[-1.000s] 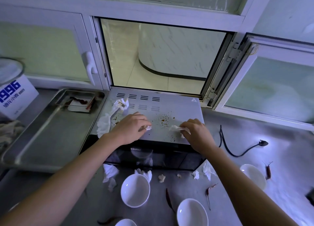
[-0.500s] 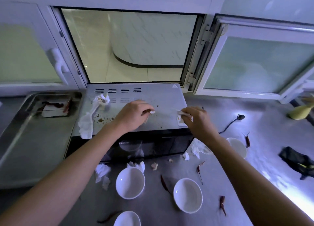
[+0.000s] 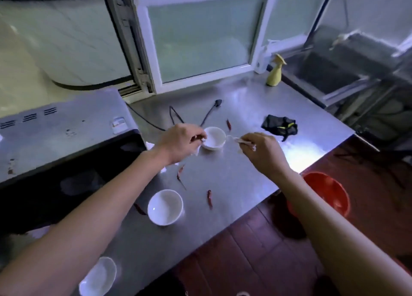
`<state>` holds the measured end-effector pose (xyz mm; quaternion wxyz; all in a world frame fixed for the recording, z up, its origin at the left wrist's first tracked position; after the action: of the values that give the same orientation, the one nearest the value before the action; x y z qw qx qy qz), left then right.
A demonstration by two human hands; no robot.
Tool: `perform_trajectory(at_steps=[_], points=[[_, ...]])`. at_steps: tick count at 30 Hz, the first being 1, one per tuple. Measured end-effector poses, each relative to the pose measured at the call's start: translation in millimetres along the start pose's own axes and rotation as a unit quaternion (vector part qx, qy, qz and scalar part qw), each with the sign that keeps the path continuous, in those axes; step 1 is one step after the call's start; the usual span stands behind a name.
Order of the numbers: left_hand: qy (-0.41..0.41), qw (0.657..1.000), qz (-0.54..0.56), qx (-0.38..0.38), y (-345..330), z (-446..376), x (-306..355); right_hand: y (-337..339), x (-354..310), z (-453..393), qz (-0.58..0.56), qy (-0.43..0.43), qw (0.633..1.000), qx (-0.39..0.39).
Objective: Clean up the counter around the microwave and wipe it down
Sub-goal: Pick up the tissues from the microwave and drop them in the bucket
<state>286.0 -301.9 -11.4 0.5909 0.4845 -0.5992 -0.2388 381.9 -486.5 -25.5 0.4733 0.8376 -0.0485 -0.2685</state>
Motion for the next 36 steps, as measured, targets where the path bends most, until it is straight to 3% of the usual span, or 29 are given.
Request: perform_trajectory(at_steps=[8, 16, 23, 36], points=[[-0.062, 0.991, -0.007, -0.117, -157, -11, 166, 83, 131, 187, 0.032, -0.168, 0.985, 0.008], [-0.103, 0.973, -0.006, -0.209, -275, -19, 277, 125, 212, 323, 0.039, -0.326, 0.944, 0.033], [-0.121, 0.954, 0.015, -0.275, -369, -54, 325, 136, 282, 383, 0.032, -0.425, 0.903, 0.052], [-0.091, 0.918, 0.045, -0.382, -520, -167, 353, 145, 423, 385, 0.028, -0.527, 0.849, 0.029]])
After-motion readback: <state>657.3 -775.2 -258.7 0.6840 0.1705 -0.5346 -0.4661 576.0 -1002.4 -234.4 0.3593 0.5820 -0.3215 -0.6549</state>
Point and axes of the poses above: each hand's wrist, its own z-axis away from the middle knuckle, its own y-axis out of the back of the hand, x = y × z, the point moved 9 cm from there along -z, towards the middle knuckle, and after that the axes turned 13 degrees about y, right-handed, at the moved point
